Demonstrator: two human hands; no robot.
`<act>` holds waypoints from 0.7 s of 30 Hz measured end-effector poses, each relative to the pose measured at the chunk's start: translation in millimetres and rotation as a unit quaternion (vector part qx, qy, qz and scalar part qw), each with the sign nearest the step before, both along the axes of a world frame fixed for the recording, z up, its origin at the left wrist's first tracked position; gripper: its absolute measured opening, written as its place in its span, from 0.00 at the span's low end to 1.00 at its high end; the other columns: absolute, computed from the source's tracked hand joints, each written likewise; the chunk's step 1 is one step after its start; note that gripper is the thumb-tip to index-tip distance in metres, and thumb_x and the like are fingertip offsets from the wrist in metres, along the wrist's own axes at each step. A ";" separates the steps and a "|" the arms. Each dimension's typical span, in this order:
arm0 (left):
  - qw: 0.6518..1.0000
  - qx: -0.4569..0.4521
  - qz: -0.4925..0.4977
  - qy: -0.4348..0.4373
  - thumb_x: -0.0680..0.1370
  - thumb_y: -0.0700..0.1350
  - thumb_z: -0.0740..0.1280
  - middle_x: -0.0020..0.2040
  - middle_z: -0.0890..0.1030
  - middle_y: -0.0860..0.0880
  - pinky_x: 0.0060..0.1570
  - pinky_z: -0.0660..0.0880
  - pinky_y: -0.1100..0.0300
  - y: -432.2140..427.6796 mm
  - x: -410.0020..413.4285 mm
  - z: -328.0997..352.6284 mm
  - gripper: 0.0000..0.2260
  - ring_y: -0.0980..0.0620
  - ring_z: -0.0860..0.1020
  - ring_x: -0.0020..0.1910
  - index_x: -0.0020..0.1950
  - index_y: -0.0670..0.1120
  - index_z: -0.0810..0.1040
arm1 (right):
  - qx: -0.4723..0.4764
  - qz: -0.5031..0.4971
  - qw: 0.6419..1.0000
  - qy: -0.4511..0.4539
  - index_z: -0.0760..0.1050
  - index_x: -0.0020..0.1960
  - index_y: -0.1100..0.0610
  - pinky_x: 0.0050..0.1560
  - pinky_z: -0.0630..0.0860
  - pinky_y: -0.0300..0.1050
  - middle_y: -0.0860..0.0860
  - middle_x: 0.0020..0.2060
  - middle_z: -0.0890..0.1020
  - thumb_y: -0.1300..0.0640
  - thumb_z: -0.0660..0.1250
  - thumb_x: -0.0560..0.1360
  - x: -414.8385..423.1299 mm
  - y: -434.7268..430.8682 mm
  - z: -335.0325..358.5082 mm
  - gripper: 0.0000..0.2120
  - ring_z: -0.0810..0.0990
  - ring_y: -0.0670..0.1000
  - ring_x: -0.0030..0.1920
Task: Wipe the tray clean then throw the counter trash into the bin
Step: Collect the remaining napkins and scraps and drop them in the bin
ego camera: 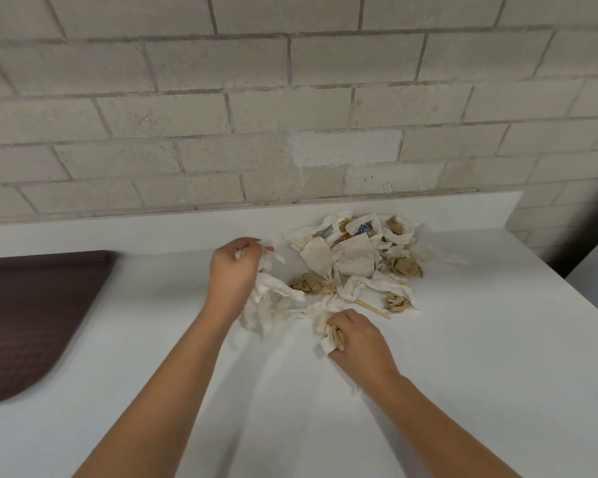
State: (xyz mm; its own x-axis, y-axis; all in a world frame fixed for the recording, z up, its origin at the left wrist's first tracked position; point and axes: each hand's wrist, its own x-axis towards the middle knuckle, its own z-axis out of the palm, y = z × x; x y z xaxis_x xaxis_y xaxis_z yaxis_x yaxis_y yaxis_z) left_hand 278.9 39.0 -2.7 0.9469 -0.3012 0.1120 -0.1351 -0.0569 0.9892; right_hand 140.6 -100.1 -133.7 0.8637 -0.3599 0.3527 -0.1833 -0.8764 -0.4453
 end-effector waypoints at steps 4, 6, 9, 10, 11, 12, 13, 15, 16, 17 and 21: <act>0.997 -0.056 -0.008 0.060 0.72 0.35 0.59 0.27 0.78 0.49 0.30 0.68 0.64 8.4 3.3 14.4 0.12 0.51 0.71 0.29 0.32 0.42 0.79 | 0.115 -0.016 0.993 -0.012 0.78 0.49 0.54 0.41 0.75 0.44 0.49 0.42 0.81 0.56 0.71 0.67 -7.0 -1.9 6.8 0.11 0.78 0.49 0.42; 0.995 -0.057 -0.011 0.075 0.70 0.37 0.60 0.29 0.74 0.45 0.29 0.65 0.63 12.2 -1.5 16.9 0.09 0.49 0.68 0.30 0.34 0.38 0.77 | 0.157 -0.024 0.987 -0.022 0.80 0.50 0.53 0.46 0.75 0.43 0.48 0.45 0.82 0.60 0.73 0.66 -12.8 -2.7 9.7 0.13 0.78 0.47 0.45; 0.996 -0.036 0.008 0.087 0.73 0.37 0.60 0.32 0.72 0.45 0.31 0.66 0.62 14.4 -12.5 20.7 0.07 0.48 0.68 0.31 0.36 0.40 0.74 | 0.258 -0.038 0.964 -0.051 0.80 0.42 0.53 0.43 0.75 0.42 0.47 0.39 0.82 0.63 0.72 0.66 -25.0 -1.1 19.2 0.08 0.78 0.44 0.41; 0.995 -0.030 0.017 0.096 0.74 0.39 0.60 0.33 0.73 0.47 0.33 0.68 0.61 14.6 -17.1 22.2 0.07 0.50 0.69 0.31 0.36 0.43 0.74 | 0.293 -0.055 0.953 -0.058 0.80 0.39 0.52 0.40 0.74 0.41 0.47 0.36 0.82 0.64 0.72 0.67 -29.6 -0.8 23.0 0.07 0.78 0.44 0.38; 0.993 -0.031 0.019 0.112 0.74 0.40 0.61 0.33 0.73 0.49 0.36 0.70 0.60 14.8 -22.4 23.7 0.07 0.51 0.71 0.32 0.36 0.46 0.73 | 0.328 -0.072 0.940 -0.065 0.80 0.38 0.52 0.37 0.74 0.40 0.47 0.34 0.81 0.65 0.71 0.67 -34.9 -0.3 27.6 0.07 0.78 0.44 0.35; 0.990 -0.046 0.007 0.136 0.72 0.41 0.62 0.33 0.73 0.49 0.36 0.70 0.60 15.3 -29.2 25.1 0.06 0.52 0.71 0.31 0.35 0.48 0.73 | 0.364 -0.087 0.924 -0.074 0.79 0.37 0.53 0.35 0.73 0.38 0.49 0.33 0.81 0.65 0.70 0.68 -40.7 -0.6 31.8 0.07 0.77 0.43 0.33; 0.983 -0.075 -0.016 0.167 0.69 0.41 0.62 0.30 0.72 0.50 0.33 0.69 0.61 15.6 -36.8 25.9 0.06 0.53 0.69 0.29 0.32 0.48 0.74 | 0.398 -0.096 0.908 -0.087 0.79 0.37 0.54 0.34 0.72 0.35 0.50 0.33 0.81 0.65 0.70 0.68 -47.4 -0.6 36.5 0.07 0.76 0.43 0.32; 0.967 -0.128 -0.054 0.215 0.63 0.42 0.61 0.28 0.67 0.50 0.27 0.64 0.65 14.9 -56.5 25.0 0.05 0.53 0.65 0.25 0.27 0.46 0.74 | 0.451 -0.114 0.878 -0.115 0.79 0.39 0.56 0.35 0.72 0.32 0.50 0.34 0.81 0.66 0.71 0.69 -63.8 -0.2 46.3 0.05 0.77 0.44 0.34; 0.963 -0.134 -0.064 0.227 0.63 0.42 0.61 0.28 0.66 0.50 0.26 0.62 0.65 13.2 -68.8 23.9 0.04 0.53 0.64 0.24 0.27 0.45 0.73 | 0.469 -0.122 0.865 -0.128 0.79 0.40 0.57 0.36 0.72 0.32 0.49 0.35 0.81 0.66 0.71 0.70 -73.7 -0.1 50.6 0.05 0.78 0.44 0.35; 0.959 -0.133 -0.077 0.236 0.62 0.42 0.61 0.28 0.66 0.49 0.27 0.62 0.64 10.3 -83.2 22.9 0.03 0.52 0.64 0.24 0.28 0.45 0.72 | 0.482 -0.125 0.856 -0.140 0.79 0.40 0.57 0.36 0.73 0.31 0.49 0.35 0.81 0.66 0.70 0.70 -85.0 0.5 55.0 0.05 0.78 0.44 0.35; 0.941 -0.122 -0.121 0.290 0.67 0.42 0.60 0.30 0.68 0.48 0.28 0.63 0.61 -9.5 -151.6 16.4 0.06 0.50 0.66 0.27 0.29 0.46 0.71 | 0.502 -0.104 0.845 -0.152 0.78 0.40 0.60 0.31 0.71 0.34 0.51 0.33 0.80 0.62 0.68 0.70 -142.7 2.3 68.6 0.01 0.76 0.46 0.30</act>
